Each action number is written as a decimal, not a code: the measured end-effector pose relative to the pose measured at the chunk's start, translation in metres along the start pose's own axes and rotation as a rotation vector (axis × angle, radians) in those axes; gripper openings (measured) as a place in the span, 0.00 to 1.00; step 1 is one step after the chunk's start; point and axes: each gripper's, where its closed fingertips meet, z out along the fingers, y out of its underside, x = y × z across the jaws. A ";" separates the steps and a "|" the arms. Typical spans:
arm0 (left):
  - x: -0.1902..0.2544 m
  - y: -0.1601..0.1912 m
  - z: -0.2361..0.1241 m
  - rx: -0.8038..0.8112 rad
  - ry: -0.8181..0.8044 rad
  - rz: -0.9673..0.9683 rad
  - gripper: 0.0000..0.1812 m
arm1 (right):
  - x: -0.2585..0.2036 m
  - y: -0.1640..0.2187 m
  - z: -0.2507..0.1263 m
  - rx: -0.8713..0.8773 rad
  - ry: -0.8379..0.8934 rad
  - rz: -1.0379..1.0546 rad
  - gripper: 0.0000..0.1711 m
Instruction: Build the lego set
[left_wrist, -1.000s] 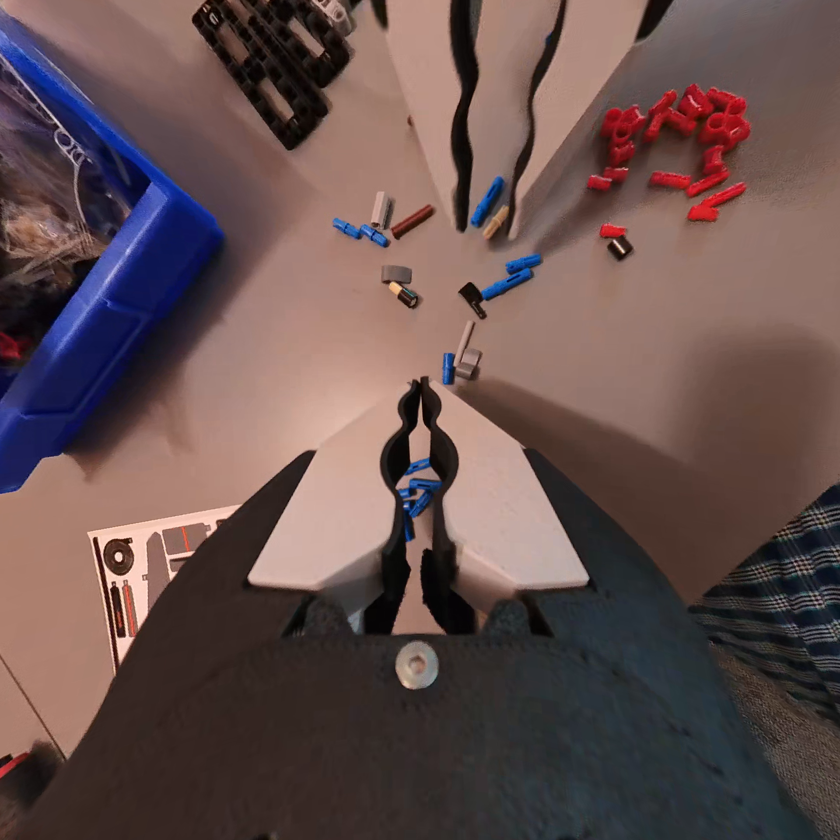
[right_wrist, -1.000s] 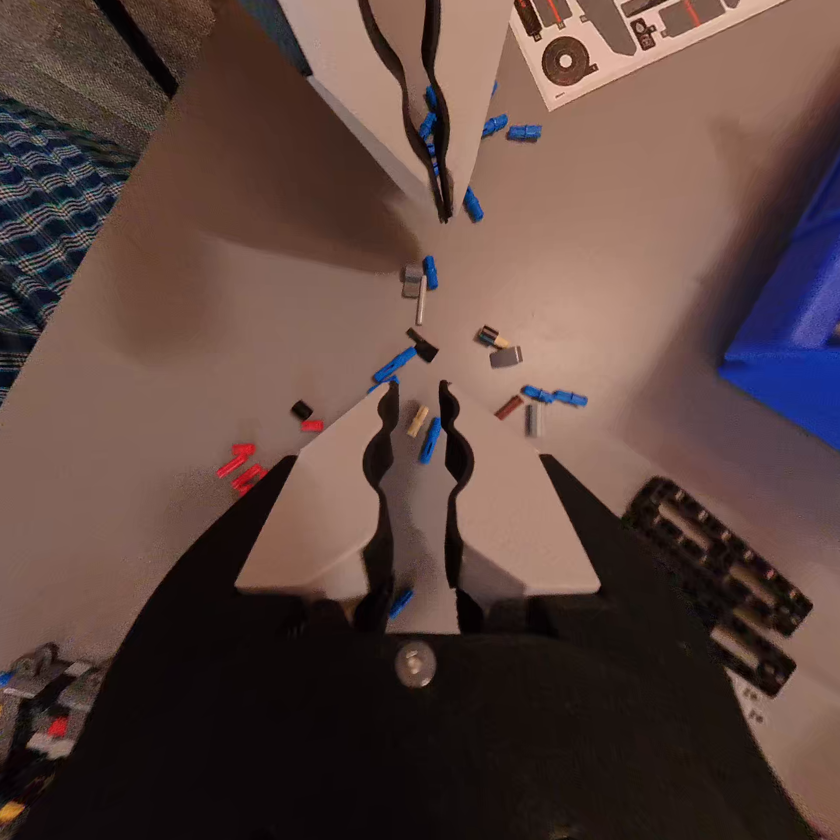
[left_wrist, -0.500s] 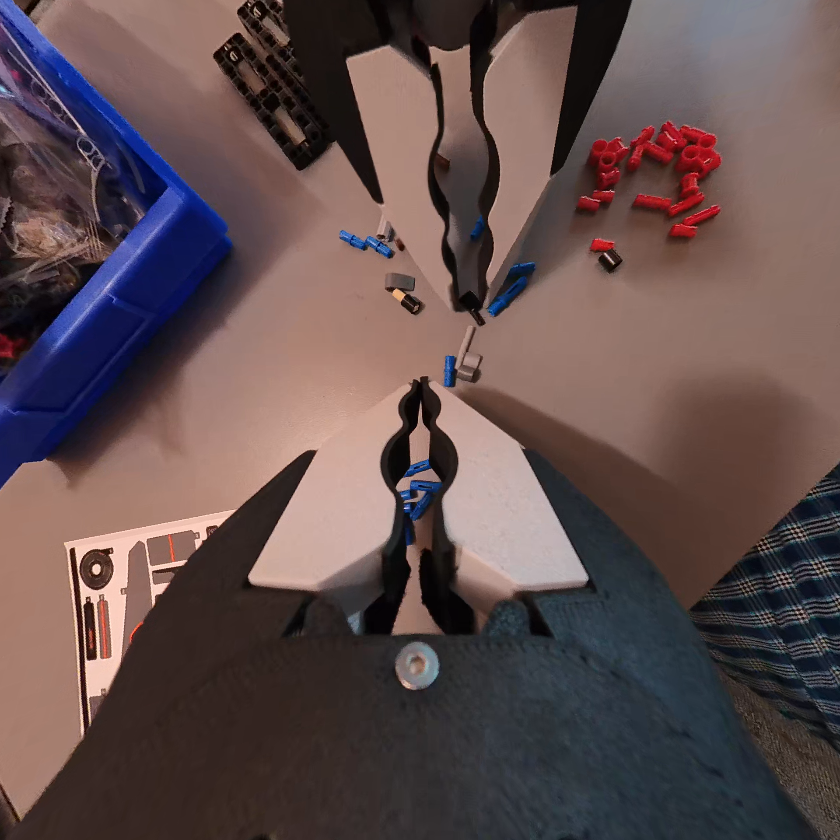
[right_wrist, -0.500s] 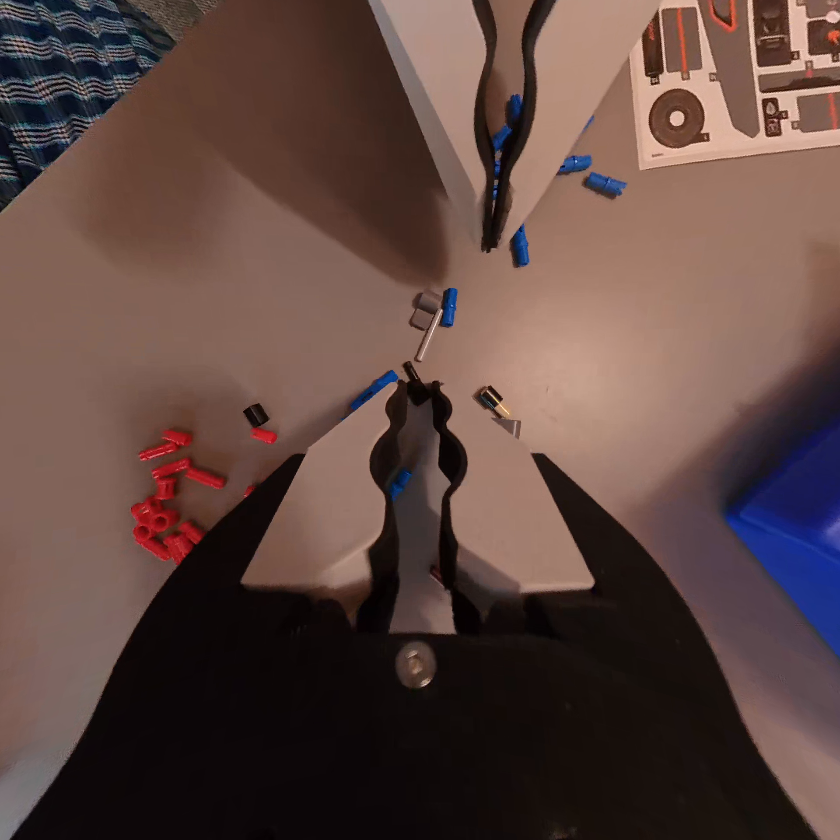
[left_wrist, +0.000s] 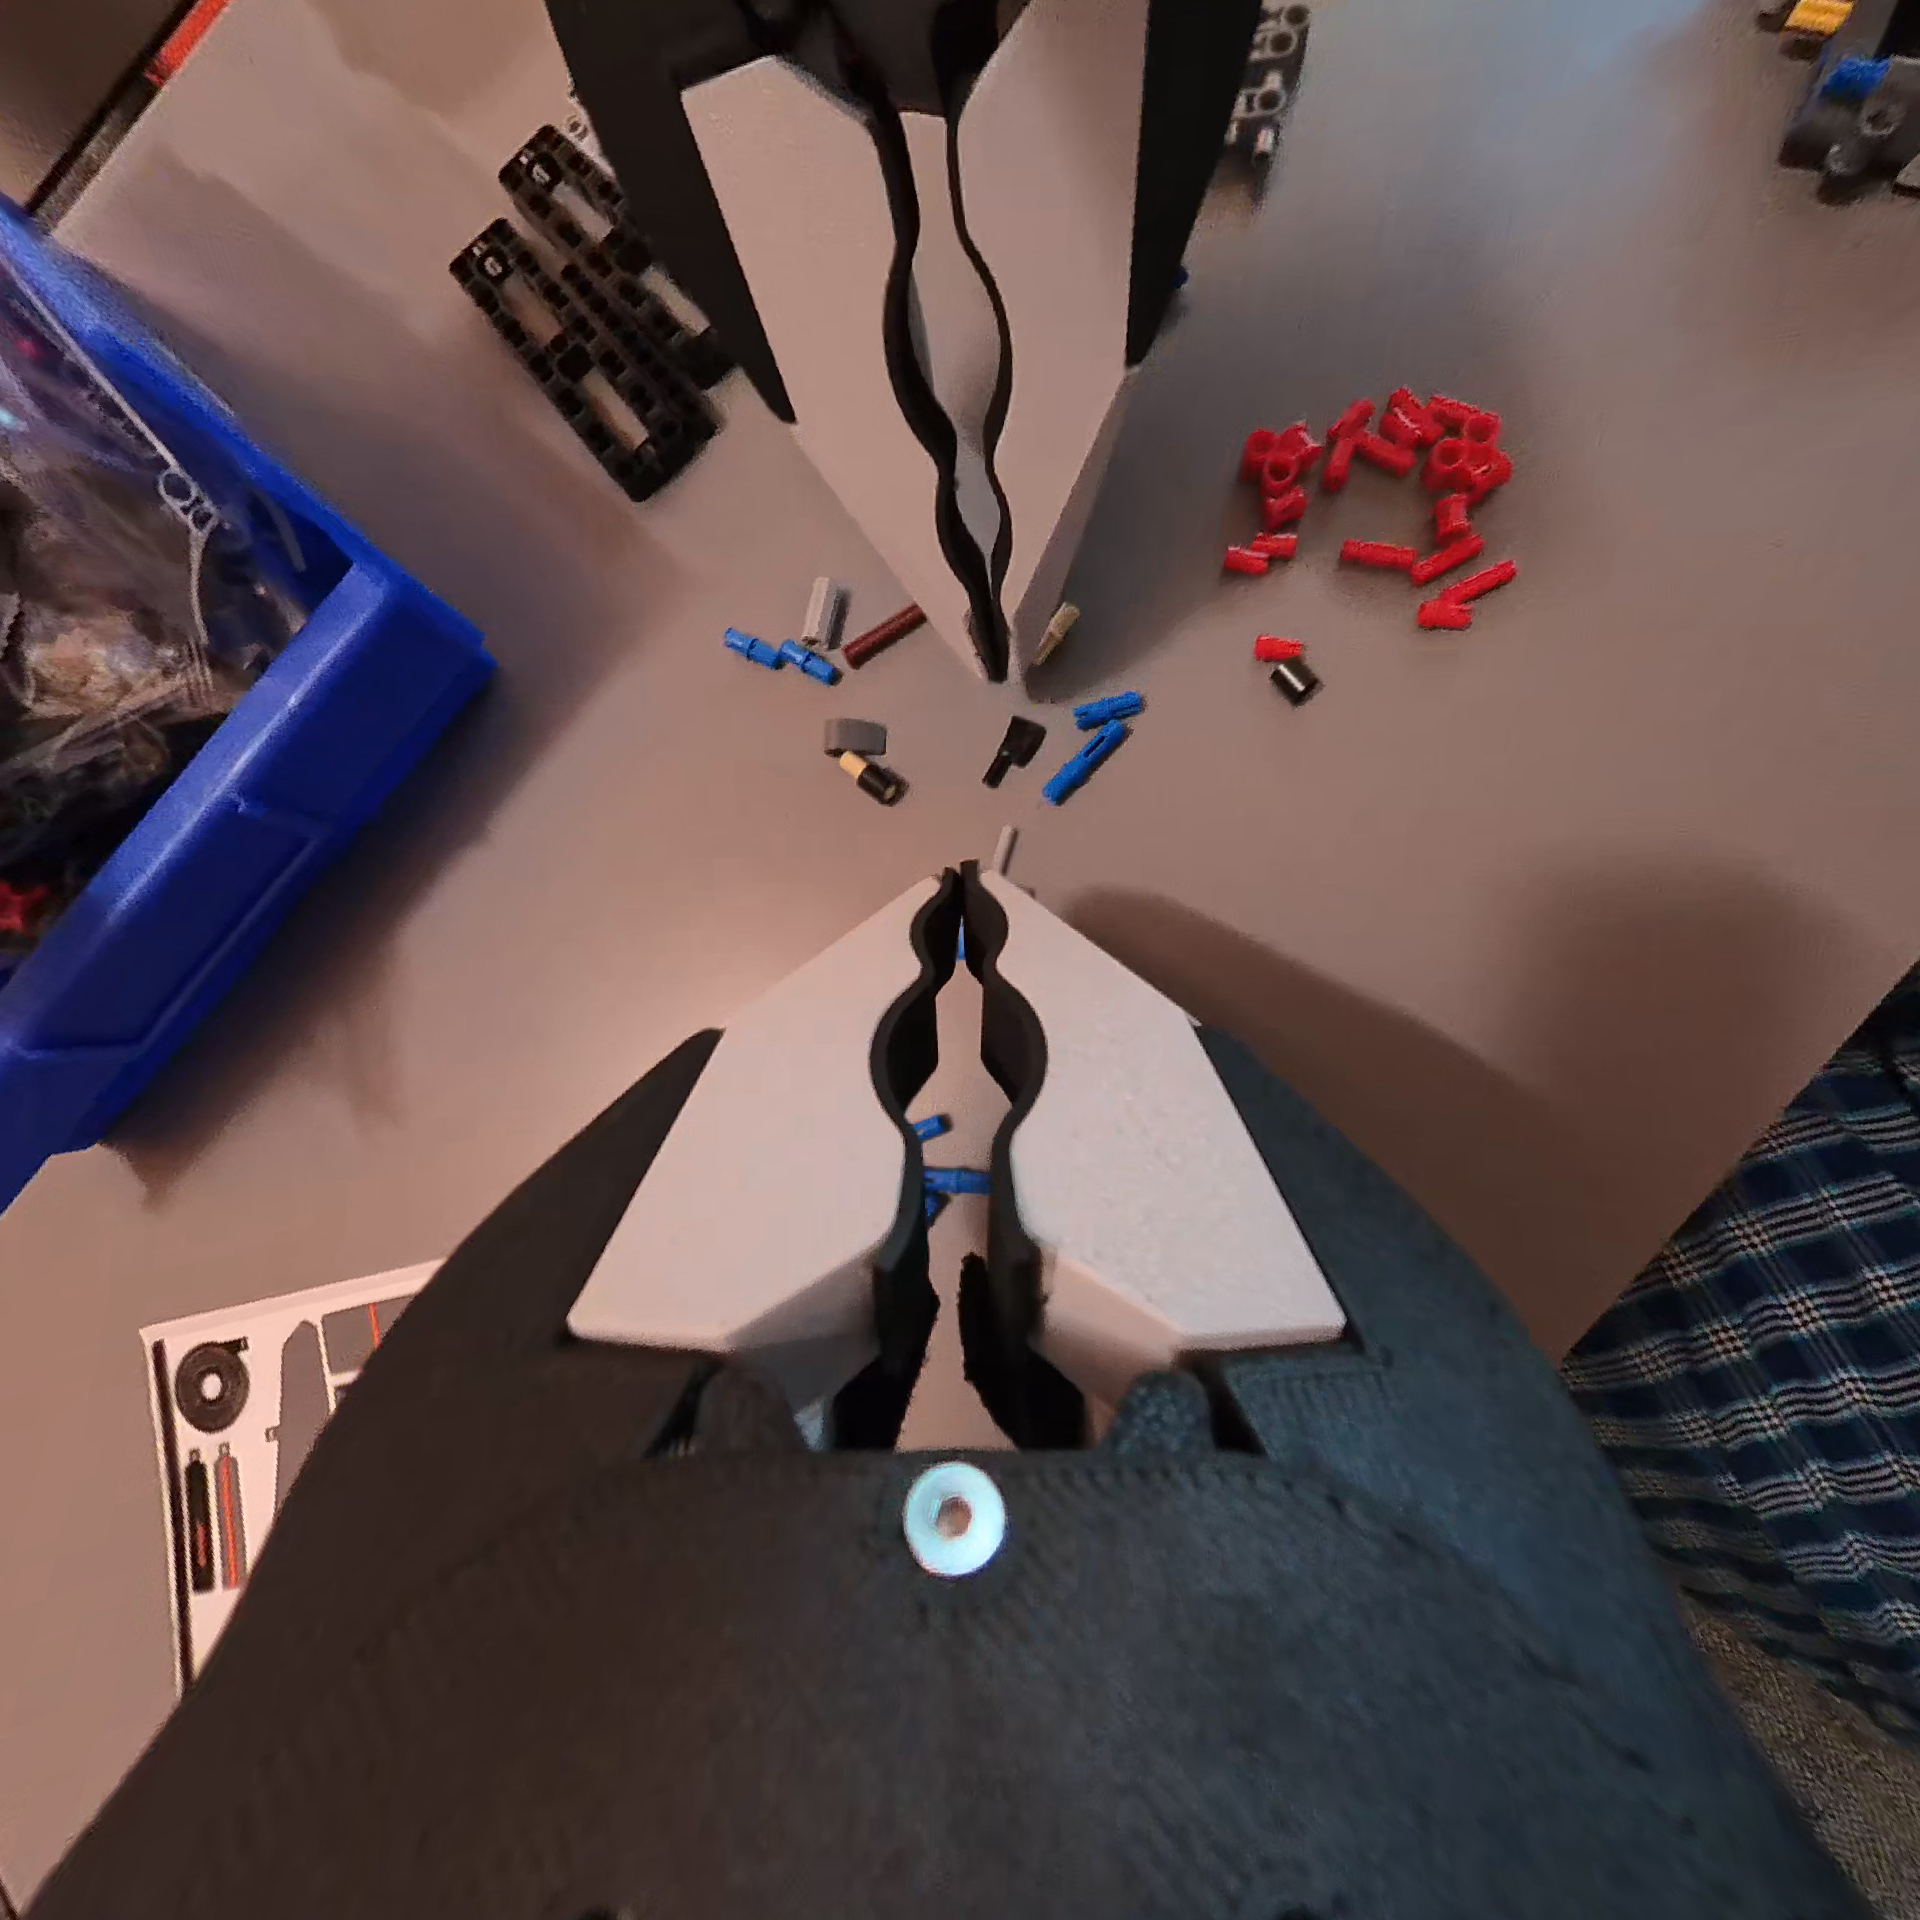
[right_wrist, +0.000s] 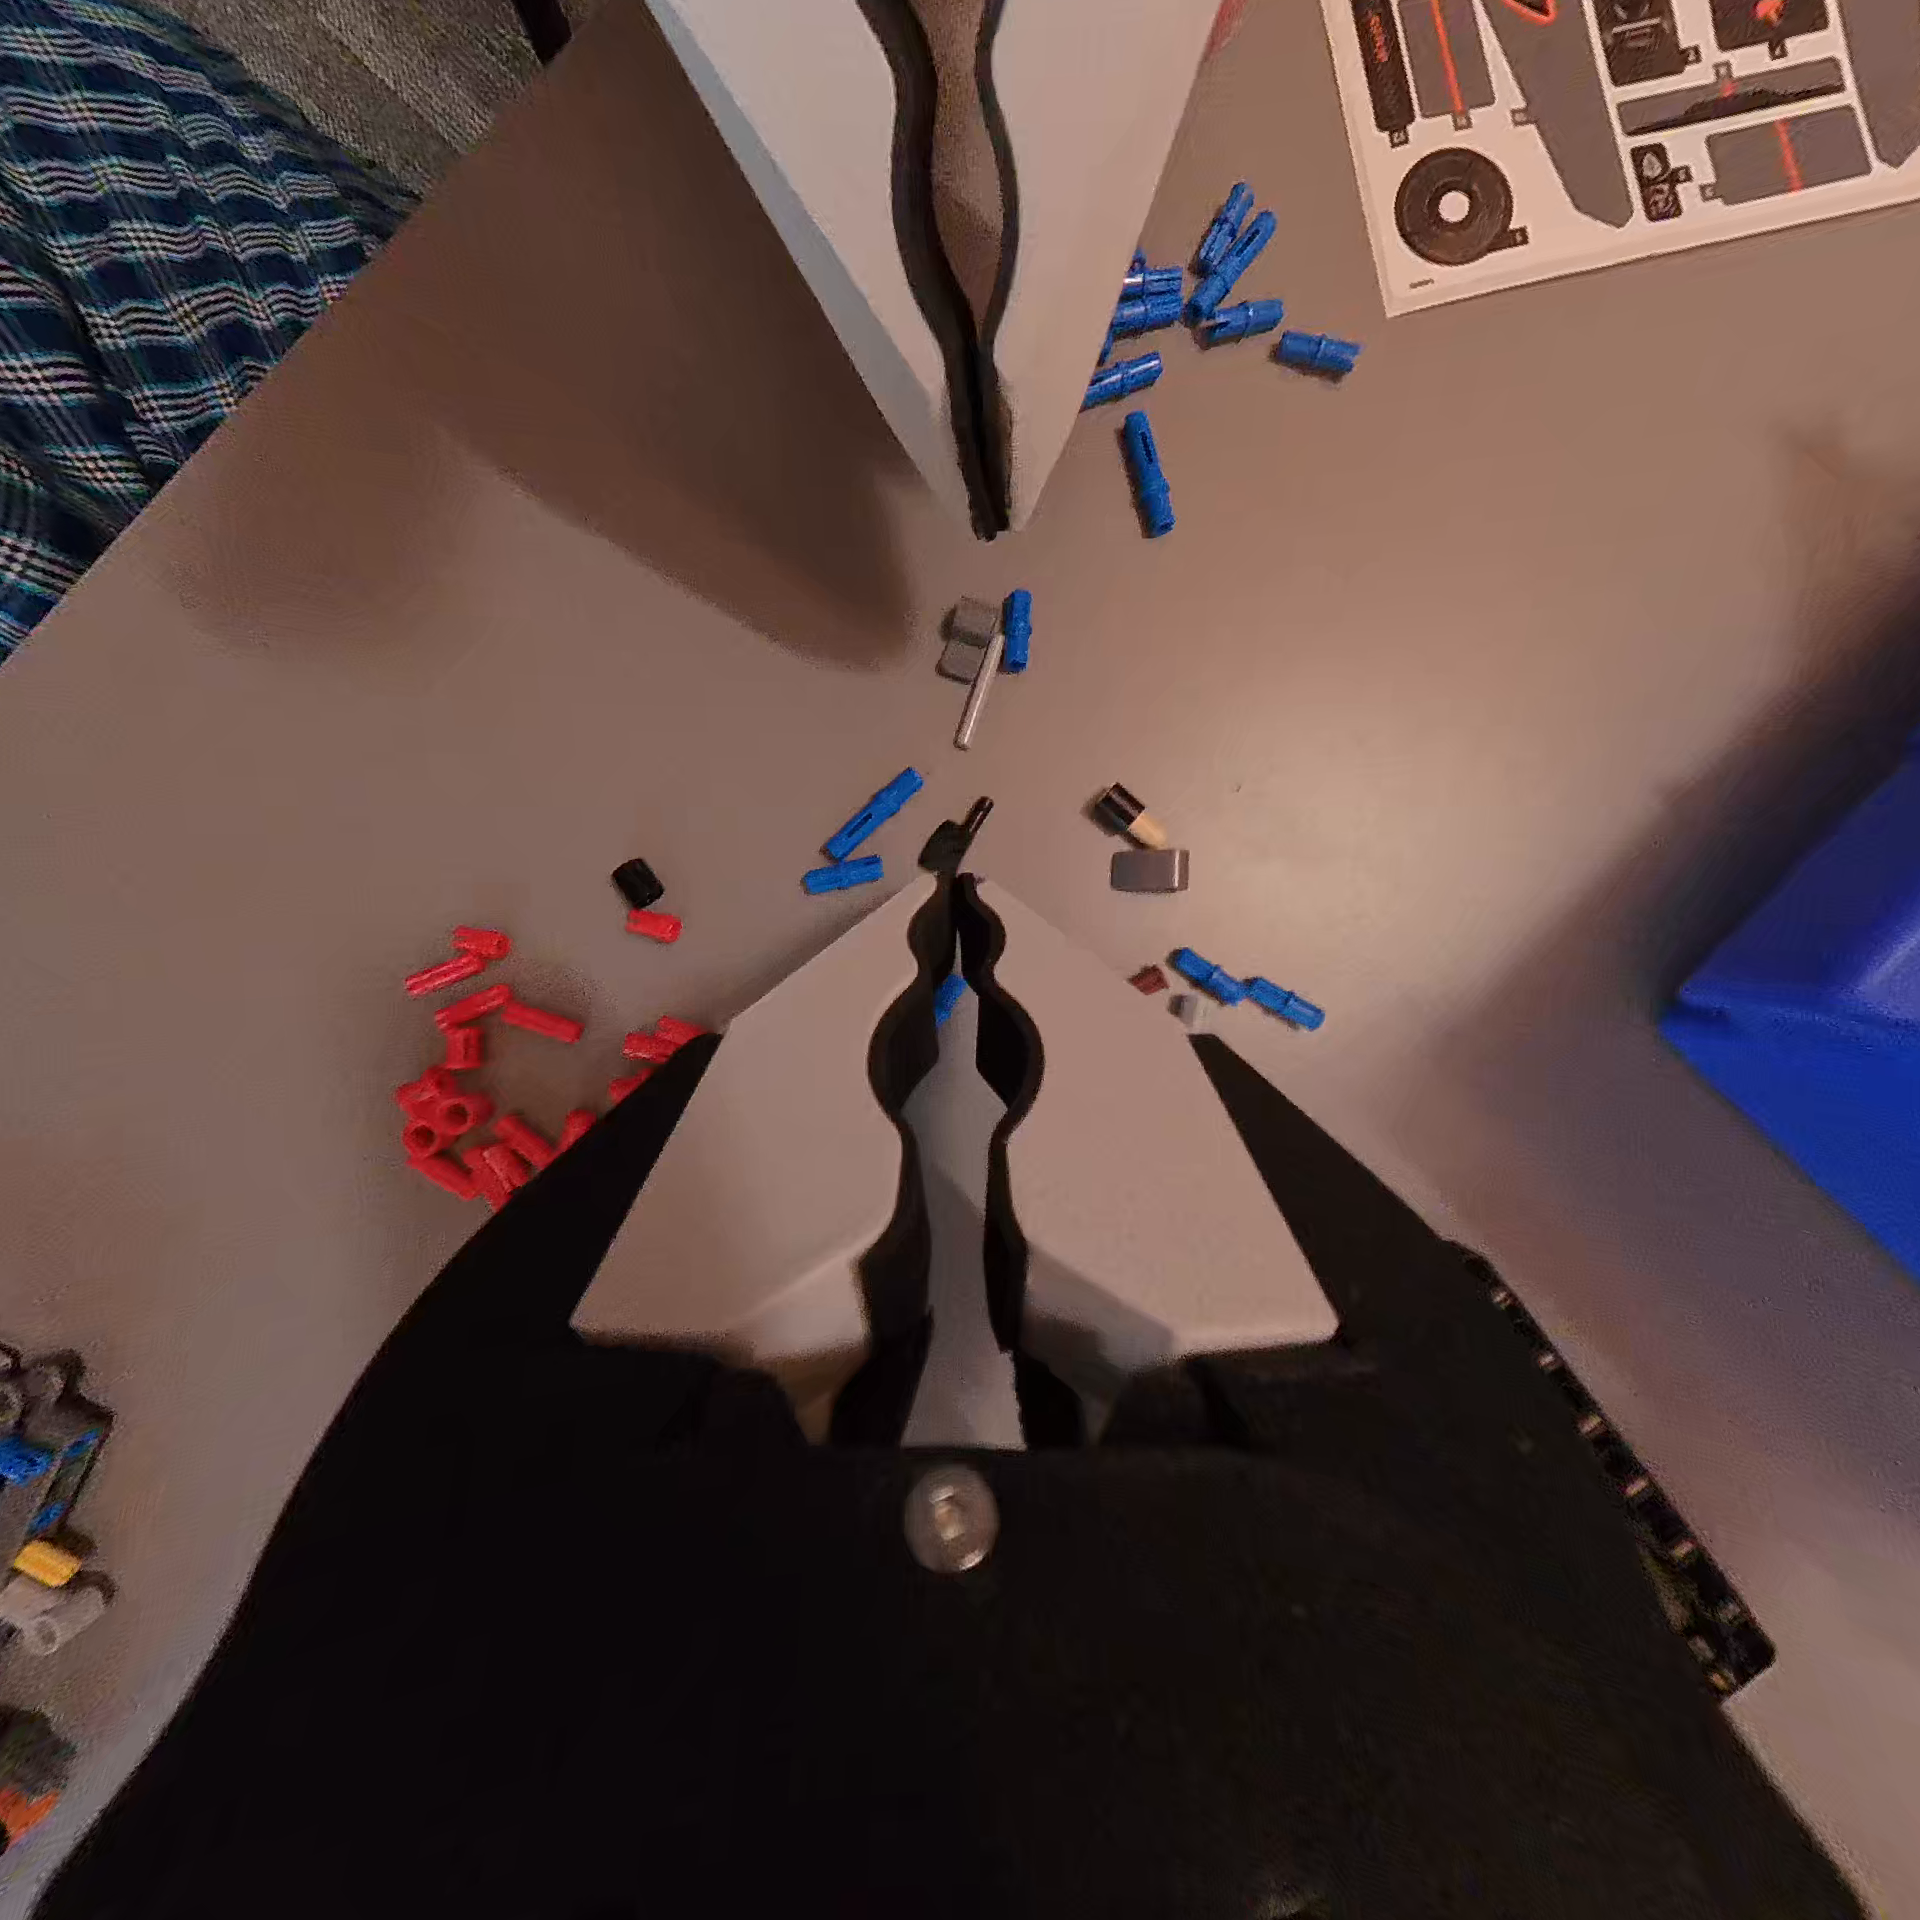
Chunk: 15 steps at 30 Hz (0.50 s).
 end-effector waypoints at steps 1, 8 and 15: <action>0.002 -0.002 0.001 0.000 0.003 0.005 0.00 | -0.001 0.001 -0.001 -0.001 0.002 0.005 0.00; 0.004 -0.005 0.001 -0.011 -0.002 0.014 0.00 | -0.002 0.003 0.005 -0.019 0.036 0.073 0.11; 0.003 -0.003 0.000 -0.014 -0.005 0.013 0.00 | 0.003 0.001 0.017 -0.028 0.074 0.105 0.02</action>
